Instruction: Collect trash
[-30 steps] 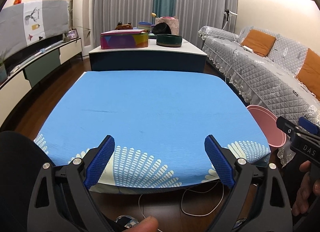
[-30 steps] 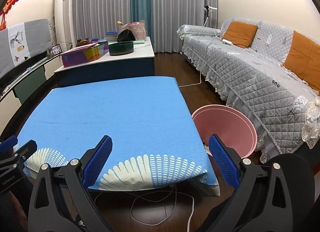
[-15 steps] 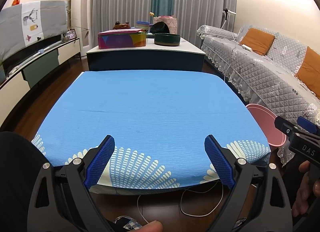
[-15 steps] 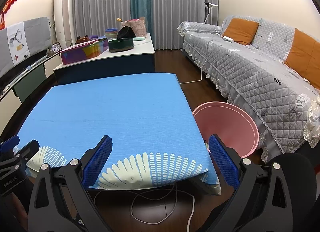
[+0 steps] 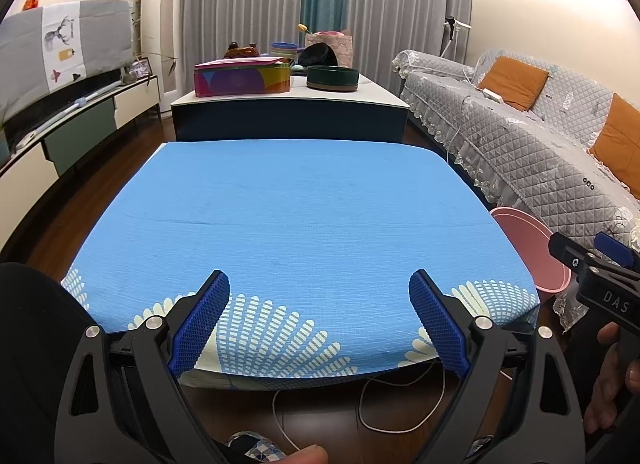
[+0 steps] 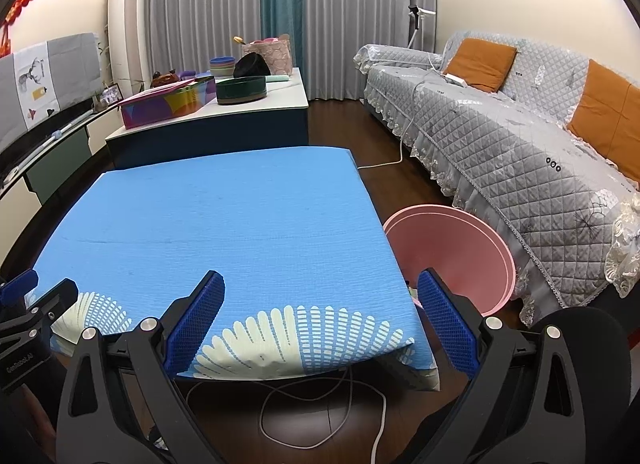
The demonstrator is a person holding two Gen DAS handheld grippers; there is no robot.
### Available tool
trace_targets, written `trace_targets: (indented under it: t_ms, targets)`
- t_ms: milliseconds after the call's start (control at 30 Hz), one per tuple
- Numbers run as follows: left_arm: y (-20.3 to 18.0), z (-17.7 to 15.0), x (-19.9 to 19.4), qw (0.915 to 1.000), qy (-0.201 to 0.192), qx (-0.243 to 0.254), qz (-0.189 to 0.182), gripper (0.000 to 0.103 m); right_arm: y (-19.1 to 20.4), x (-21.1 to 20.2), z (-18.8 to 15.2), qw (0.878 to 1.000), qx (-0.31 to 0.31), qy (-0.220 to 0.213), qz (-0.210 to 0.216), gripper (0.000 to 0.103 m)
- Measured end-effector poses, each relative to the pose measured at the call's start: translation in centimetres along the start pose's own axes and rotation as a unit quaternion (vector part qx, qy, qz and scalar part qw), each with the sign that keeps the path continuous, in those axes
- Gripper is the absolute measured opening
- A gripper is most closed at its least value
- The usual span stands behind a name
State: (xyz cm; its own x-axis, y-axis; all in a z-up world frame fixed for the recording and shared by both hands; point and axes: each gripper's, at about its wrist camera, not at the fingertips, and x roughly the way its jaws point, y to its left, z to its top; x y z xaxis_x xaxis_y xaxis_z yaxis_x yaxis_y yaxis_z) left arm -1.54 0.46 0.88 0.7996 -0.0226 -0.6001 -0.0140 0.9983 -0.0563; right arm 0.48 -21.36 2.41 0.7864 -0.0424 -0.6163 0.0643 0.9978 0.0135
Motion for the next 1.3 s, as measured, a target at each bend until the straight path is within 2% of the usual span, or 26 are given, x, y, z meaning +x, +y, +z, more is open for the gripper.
trace_targets:
  t_ms: [1300]
  targets:
    - [-0.53, 0.11, 0.41, 0.9999, -0.005, 0.012, -0.011, 0.088, -0.53, -0.44, 0.07, 1.0, -0.001, -0.002, -0.006, 0.095]
